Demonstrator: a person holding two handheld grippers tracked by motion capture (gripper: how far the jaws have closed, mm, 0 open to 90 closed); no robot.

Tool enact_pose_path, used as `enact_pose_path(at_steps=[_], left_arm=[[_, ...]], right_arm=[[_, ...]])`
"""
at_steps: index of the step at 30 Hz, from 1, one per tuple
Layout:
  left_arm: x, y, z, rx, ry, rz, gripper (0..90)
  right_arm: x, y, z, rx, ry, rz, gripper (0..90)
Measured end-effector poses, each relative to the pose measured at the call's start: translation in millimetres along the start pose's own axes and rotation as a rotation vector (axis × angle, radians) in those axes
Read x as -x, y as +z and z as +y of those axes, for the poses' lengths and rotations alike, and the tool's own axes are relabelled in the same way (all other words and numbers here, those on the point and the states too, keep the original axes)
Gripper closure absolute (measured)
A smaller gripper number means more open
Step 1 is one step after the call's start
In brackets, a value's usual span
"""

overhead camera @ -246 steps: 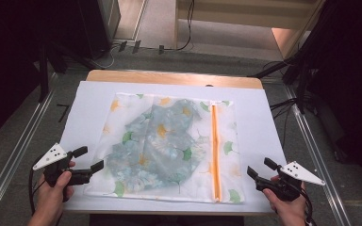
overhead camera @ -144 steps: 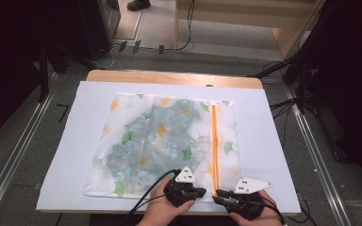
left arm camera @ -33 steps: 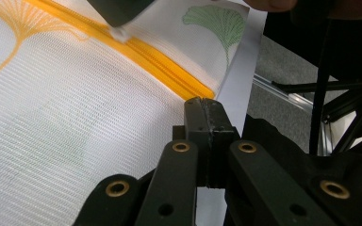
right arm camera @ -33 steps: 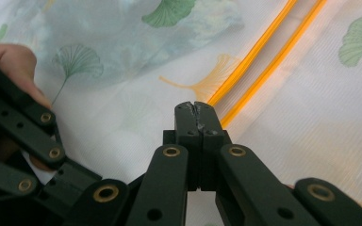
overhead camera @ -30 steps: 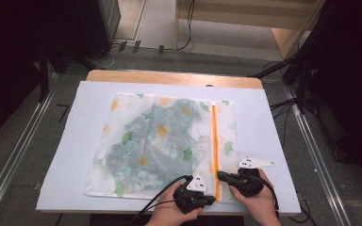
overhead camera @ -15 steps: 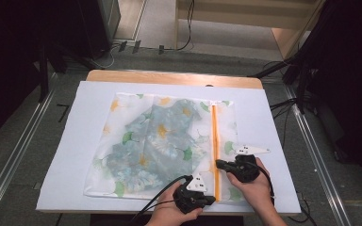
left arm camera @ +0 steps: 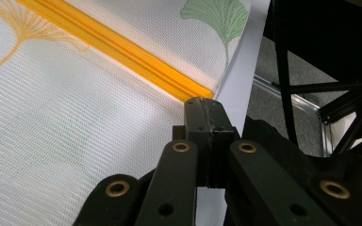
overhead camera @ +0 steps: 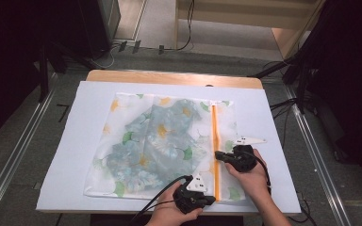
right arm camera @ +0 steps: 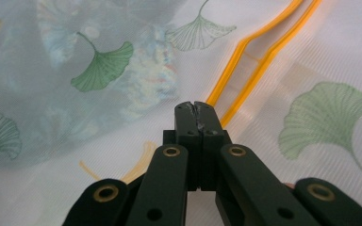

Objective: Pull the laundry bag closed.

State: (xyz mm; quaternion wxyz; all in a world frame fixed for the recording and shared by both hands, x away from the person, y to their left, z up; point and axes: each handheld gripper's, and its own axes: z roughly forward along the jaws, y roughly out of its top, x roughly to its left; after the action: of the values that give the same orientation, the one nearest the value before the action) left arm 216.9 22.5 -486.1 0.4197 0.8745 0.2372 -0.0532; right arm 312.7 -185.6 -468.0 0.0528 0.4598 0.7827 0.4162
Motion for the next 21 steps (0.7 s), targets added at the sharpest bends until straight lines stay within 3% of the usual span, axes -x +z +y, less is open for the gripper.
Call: enact_pose_path(at_steps=[21], left_arm=[[0.1,0.2,-0.2,0.003,0.001,0.001,90.0]], right_arm=[[20.0,16.1,28.3,0.026,0.010,-0.040,90.0]])
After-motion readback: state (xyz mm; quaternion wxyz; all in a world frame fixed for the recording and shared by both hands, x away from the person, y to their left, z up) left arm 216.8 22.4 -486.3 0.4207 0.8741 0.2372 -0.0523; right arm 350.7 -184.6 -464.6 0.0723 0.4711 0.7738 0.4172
